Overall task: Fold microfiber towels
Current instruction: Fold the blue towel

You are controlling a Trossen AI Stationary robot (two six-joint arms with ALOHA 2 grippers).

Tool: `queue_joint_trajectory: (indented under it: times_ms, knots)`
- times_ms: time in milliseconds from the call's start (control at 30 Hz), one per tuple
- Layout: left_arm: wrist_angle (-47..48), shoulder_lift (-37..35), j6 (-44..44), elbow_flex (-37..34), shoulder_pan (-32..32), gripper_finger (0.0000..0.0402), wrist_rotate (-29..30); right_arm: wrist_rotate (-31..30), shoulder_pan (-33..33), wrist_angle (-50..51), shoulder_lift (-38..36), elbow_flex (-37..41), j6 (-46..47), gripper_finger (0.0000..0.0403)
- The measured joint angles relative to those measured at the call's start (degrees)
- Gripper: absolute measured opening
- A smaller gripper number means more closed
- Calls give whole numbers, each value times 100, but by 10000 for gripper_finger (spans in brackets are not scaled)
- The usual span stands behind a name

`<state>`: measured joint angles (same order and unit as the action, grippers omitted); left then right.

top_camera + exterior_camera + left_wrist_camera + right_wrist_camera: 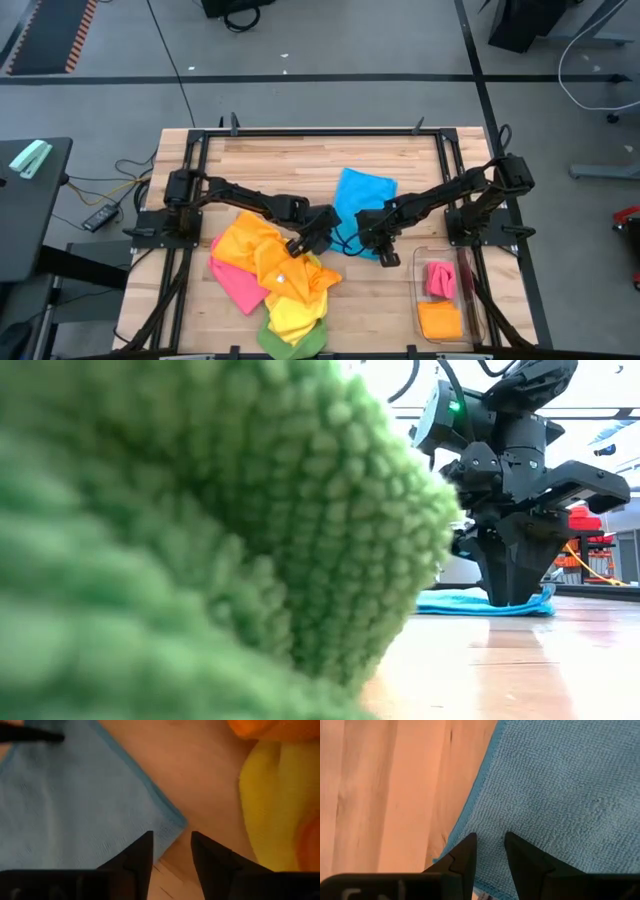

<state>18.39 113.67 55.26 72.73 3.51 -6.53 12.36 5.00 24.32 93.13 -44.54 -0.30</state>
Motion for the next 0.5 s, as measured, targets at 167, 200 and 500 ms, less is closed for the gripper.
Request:
queue_joint_trajectory:
  times_ms: [167,200,500]
  knots:
    - [-89,7,381,0,104,202,10,-75,0,19,-128,18,68,115]
    - [-128,39,401,0,106,209,6,-76,-1,-53,-131,18,113,115]
    - [-492,303,520,11,63,194,333,96,2,-275,-244,-8,587,115]
